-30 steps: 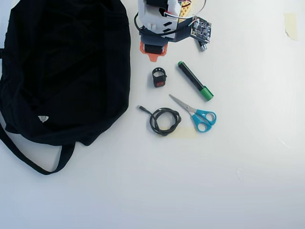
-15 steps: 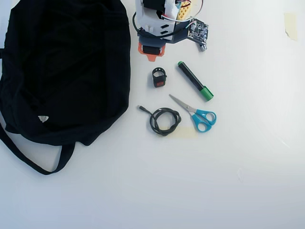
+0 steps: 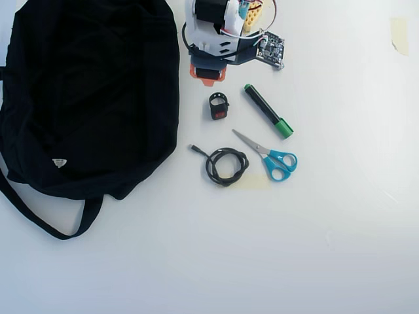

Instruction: Put the bike light into the black bag

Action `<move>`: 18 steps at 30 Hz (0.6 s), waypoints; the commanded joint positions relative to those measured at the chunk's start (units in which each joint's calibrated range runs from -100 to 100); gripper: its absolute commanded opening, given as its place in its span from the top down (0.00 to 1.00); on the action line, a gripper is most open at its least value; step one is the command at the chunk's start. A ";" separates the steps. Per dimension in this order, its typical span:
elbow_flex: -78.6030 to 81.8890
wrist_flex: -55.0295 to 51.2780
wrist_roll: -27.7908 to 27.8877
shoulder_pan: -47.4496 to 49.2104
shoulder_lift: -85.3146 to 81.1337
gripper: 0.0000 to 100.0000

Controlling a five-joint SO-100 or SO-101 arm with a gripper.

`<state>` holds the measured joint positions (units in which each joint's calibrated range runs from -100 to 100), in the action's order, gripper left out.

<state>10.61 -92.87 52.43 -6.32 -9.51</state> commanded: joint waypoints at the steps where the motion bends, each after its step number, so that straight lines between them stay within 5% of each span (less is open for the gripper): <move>1: -0.82 0.45 0.27 0.56 0.79 0.95; 18: -0.46 2.95 -0.31 1.46 4.61 0.86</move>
<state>10.61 -91.67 52.28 -5.58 -4.61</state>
